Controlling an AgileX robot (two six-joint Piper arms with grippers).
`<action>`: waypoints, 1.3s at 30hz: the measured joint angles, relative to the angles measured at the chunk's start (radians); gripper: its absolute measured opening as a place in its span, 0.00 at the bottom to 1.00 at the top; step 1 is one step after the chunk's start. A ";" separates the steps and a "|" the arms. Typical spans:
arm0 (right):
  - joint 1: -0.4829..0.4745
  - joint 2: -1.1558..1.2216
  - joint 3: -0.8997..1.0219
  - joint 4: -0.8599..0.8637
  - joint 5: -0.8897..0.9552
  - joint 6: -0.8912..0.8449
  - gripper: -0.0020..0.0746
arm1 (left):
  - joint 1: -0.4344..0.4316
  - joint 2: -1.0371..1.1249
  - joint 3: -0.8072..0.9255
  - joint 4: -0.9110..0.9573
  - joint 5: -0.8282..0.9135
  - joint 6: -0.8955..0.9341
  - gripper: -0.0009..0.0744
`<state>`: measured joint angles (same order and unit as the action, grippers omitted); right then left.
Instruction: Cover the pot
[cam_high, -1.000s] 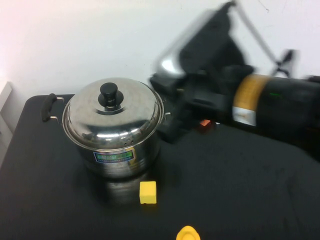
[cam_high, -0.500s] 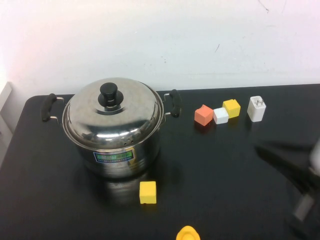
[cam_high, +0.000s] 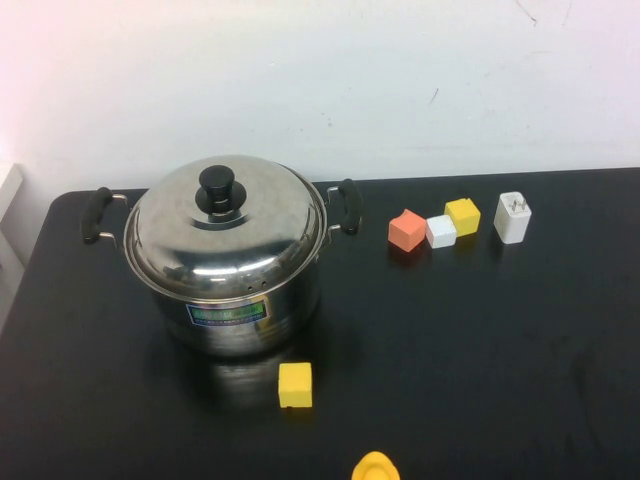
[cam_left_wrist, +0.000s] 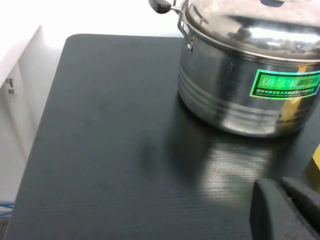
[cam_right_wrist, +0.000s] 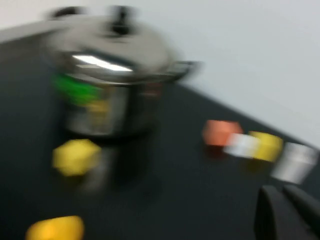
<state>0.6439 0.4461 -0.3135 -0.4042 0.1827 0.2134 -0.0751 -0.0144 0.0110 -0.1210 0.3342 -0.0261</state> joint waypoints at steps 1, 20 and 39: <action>-0.057 -0.024 0.011 -0.011 0.001 -0.005 0.02 | 0.000 0.000 0.000 0.000 0.000 0.000 0.01; -0.617 -0.230 0.191 -0.061 -0.097 -0.040 0.02 | 0.000 0.000 0.000 0.000 0.000 0.000 0.01; -0.706 -0.459 0.341 0.434 0.115 -0.473 0.02 | 0.000 0.000 0.000 0.000 0.000 0.002 0.01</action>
<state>-0.0620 -0.0124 0.0277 0.0299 0.2980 -0.2598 -0.0751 -0.0144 0.0110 -0.1210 0.3342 -0.0240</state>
